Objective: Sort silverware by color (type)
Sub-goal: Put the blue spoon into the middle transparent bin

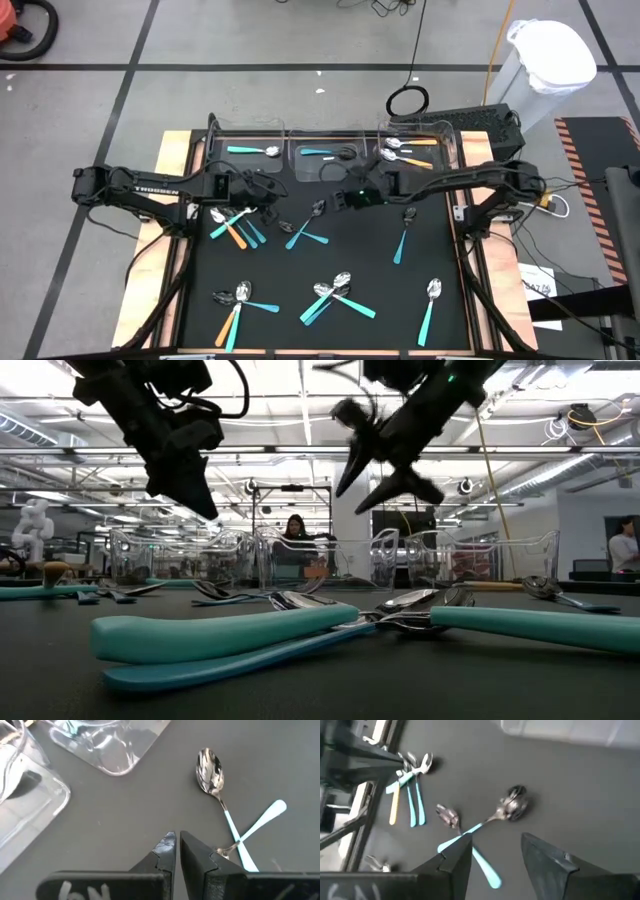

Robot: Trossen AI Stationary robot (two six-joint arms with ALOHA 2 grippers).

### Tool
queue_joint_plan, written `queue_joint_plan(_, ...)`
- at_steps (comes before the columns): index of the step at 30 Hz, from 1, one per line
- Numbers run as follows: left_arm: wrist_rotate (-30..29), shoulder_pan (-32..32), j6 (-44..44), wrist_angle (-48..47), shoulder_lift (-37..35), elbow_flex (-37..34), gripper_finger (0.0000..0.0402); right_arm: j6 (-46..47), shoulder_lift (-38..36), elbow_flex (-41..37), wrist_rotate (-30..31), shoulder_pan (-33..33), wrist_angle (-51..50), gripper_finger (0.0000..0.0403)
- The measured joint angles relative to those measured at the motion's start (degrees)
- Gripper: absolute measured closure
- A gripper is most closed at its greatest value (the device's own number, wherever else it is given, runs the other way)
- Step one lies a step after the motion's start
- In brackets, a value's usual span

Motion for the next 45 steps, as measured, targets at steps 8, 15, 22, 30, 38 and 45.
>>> queue_joint_plan(8,2.84,0.0,-0.26,-0.31,0.0,0.0,0.0375,0.96,14.47,10.09,-5.82,1.99,2.03,0.0239)
queue_joint_plan(15,7.12,-0.12,-0.26,-2.37,0.0,0.0,0.0375,-1.13,23.84,24.14,-1.78,3.69,-12.52,0.0239)
queue_joint_plan(22,7.54,-1.86,-0.26,-11.25,0.02,0.0,0.0375,-4.44,24.85,26.47,5.09,3.25,-23.04,0.0239)
queue_joint_plan(30,7.54,-4.88,-0.47,-11.58,0.02,0.0,0.0375,-9.51,26.81,26.43,5.7,-0.41,-23.13,0.0239)
queue_joint_plan(38,6.51,-5.9,-1.7,-11.76,0.0,0.0,0.0375,-11.6,28.39,26.38,1.7,-3.48,-22.01,0.0246)
queue_joint_plan(45,5.92,-5.9,-1.78,-11.76,0.02,0.0,0.0375,-16.2,28.8,26.4,-3.85,-3.71,-20.73,0.0329)
